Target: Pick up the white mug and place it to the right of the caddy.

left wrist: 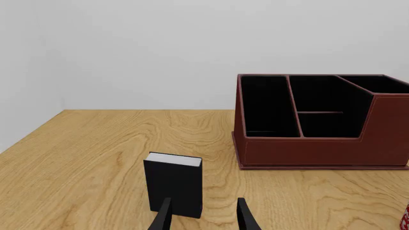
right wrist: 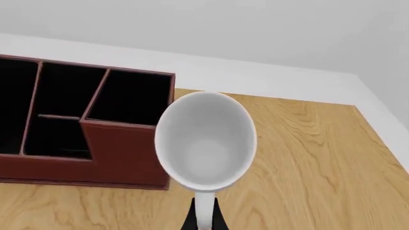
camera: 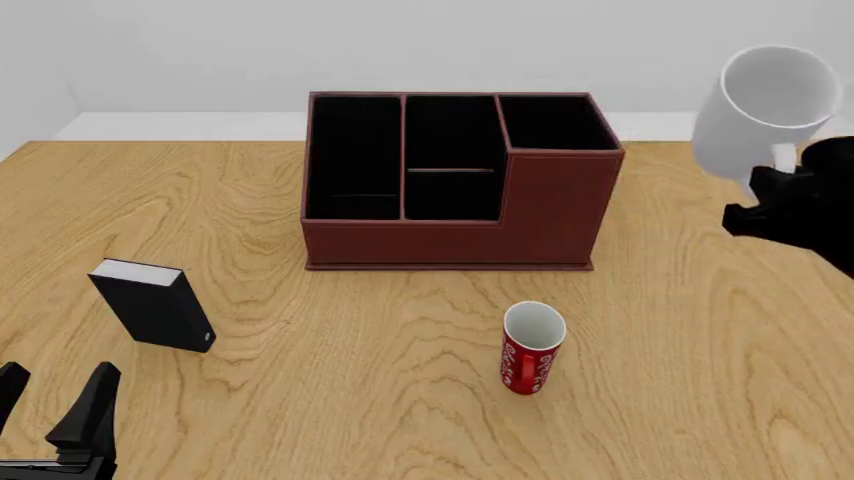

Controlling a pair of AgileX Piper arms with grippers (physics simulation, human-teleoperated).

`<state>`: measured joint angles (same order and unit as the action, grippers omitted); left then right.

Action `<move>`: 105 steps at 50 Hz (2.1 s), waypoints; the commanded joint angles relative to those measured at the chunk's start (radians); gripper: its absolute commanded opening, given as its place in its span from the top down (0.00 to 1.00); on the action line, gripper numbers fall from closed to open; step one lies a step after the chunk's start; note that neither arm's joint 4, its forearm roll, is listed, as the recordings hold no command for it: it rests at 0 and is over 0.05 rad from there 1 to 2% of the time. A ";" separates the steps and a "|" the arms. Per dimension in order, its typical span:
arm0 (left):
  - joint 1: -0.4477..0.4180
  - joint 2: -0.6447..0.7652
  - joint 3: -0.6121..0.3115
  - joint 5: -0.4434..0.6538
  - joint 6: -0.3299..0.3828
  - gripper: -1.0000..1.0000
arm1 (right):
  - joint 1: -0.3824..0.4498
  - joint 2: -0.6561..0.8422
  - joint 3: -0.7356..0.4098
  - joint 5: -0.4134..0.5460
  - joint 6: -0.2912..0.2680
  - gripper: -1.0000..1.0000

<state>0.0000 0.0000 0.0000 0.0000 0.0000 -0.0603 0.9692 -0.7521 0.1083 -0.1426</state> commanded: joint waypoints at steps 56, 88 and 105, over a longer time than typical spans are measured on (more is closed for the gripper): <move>0.000 0.000 0.000 0.000 0.000 0.00 | -0.043 0.495 -0.226 -0.116 0.023 1.00; 0.000 0.000 0.000 0.000 0.000 0.00 | -0.062 0.629 -0.323 -0.041 0.028 1.00; 0.000 0.000 0.000 0.000 0.000 0.00 | -0.067 0.669 -0.336 -0.037 0.037 1.00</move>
<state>0.0000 0.0000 0.0000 0.0000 0.0000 -0.1240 1.6178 -1.0762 0.0713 -0.1199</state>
